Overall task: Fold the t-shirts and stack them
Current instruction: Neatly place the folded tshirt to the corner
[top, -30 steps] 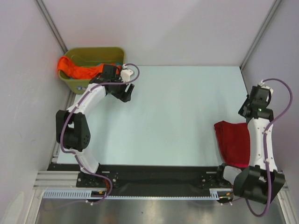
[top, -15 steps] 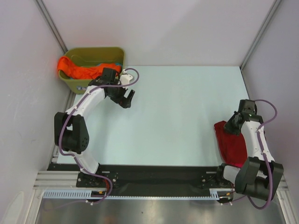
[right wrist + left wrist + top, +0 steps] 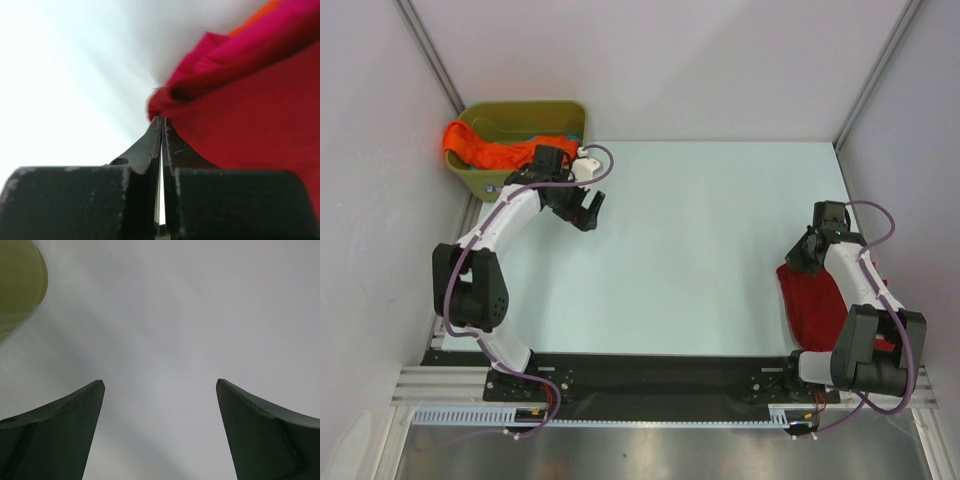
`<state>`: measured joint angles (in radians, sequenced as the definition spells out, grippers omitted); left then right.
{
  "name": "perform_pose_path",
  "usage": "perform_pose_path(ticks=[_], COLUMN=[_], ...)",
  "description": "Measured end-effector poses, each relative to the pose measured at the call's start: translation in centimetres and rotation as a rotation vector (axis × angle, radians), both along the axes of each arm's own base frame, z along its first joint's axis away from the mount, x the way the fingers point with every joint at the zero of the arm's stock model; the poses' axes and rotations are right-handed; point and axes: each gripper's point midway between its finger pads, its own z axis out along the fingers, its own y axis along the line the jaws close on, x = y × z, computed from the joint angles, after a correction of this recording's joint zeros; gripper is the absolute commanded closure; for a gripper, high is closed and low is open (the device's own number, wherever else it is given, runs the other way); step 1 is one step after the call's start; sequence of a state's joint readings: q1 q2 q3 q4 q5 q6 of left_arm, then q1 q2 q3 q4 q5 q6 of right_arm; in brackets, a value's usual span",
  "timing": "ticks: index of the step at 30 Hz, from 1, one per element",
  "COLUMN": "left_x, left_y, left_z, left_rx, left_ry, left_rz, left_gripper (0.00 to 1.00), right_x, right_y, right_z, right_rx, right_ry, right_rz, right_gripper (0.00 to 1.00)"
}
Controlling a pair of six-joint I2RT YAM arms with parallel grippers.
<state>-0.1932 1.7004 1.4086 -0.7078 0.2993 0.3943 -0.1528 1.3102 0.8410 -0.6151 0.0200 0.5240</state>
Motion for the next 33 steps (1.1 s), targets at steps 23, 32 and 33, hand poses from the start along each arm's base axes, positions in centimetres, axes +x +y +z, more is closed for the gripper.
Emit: perform_pose_path(ticks=[23, 32, 33], left_x=[-4.8, -10.4, -10.6], left_y=[2.6, 5.2, 5.4], left_z=[7.0, 4.9, 4.5], left_rx=[0.024, 0.085, 0.091], left_ry=[-0.206, -0.233, -0.227], left_rz=[0.058, 0.112, 0.116], left_gripper=[0.0, 0.0, 0.0], right_x=[3.0, 2.3, 2.2], right_y=[0.1, -0.3, -0.3], right_z=[14.7, 15.2, 15.5], right_rx=[-0.114, -0.136, -0.143], right_ry=[-0.409, -0.451, -0.468], right_rz=[0.269, 0.274, 0.273], right_gripper=[0.0, 0.0, 0.0])
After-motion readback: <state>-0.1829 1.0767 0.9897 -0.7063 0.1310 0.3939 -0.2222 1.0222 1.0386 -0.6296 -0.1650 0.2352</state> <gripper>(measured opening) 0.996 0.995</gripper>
